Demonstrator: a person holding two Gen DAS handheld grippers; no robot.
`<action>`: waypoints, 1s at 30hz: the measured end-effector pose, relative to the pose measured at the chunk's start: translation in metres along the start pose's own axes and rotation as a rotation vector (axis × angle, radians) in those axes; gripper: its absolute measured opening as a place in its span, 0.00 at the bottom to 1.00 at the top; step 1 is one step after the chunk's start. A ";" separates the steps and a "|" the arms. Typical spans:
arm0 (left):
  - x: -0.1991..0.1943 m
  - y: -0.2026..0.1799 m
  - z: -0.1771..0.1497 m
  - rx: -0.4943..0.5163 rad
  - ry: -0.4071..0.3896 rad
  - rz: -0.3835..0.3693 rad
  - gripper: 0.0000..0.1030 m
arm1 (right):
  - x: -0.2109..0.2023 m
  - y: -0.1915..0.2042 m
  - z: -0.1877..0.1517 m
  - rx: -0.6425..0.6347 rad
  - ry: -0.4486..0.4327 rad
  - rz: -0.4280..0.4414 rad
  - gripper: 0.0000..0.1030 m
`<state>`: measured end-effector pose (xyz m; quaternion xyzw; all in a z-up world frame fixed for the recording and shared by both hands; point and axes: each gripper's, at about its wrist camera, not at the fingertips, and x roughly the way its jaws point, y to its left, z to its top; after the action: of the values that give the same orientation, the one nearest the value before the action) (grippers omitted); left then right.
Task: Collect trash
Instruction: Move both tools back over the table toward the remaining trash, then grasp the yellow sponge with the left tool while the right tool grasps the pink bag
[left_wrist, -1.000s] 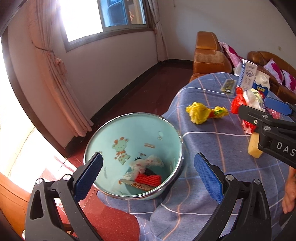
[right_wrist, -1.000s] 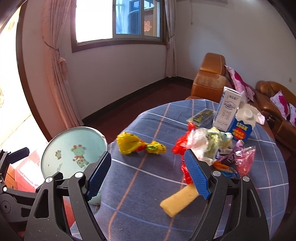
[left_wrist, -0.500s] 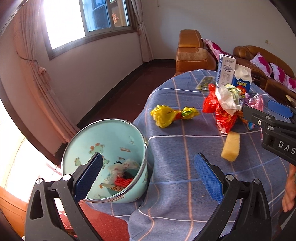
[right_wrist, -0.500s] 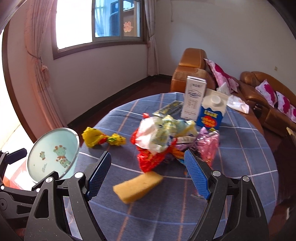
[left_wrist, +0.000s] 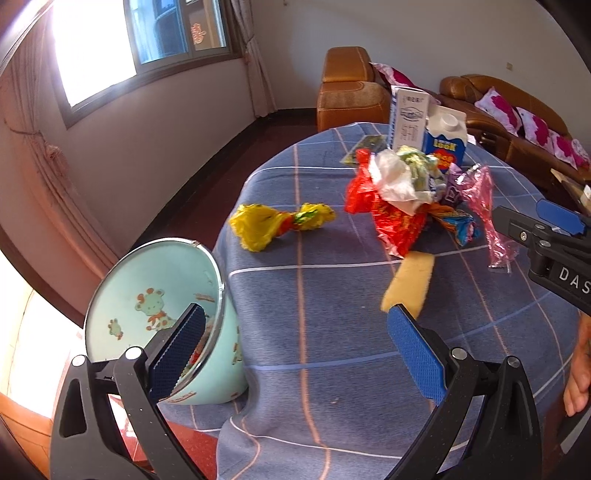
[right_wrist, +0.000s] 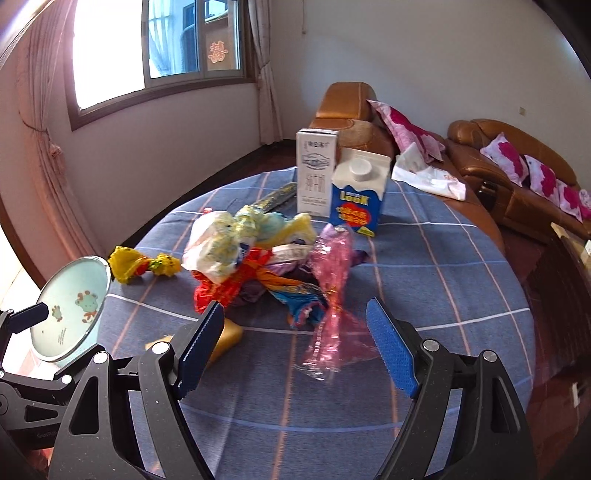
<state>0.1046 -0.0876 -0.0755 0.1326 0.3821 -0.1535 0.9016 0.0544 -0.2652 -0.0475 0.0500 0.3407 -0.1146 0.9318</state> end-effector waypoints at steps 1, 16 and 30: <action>0.000 -0.002 0.000 0.006 0.000 -0.004 0.94 | 0.001 -0.005 -0.001 0.004 0.003 -0.007 0.74; 0.018 -0.036 0.011 0.071 0.022 -0.065 0.94 | 0.011 -0.060 -0.016 0.060 0.047 -0.069 0.67; 0.064 -0.076 0.023 0.160 0.087 -0.073 0.76 | 0.039 -0.055 0.000 0.052 0.077 0.010 0.64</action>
<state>0.1331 -0.1765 -0.1156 0.1967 0.4119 -0.2102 0.8646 0.0697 -0.3253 -0.0731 0.0802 0.3730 -0.1166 0.9170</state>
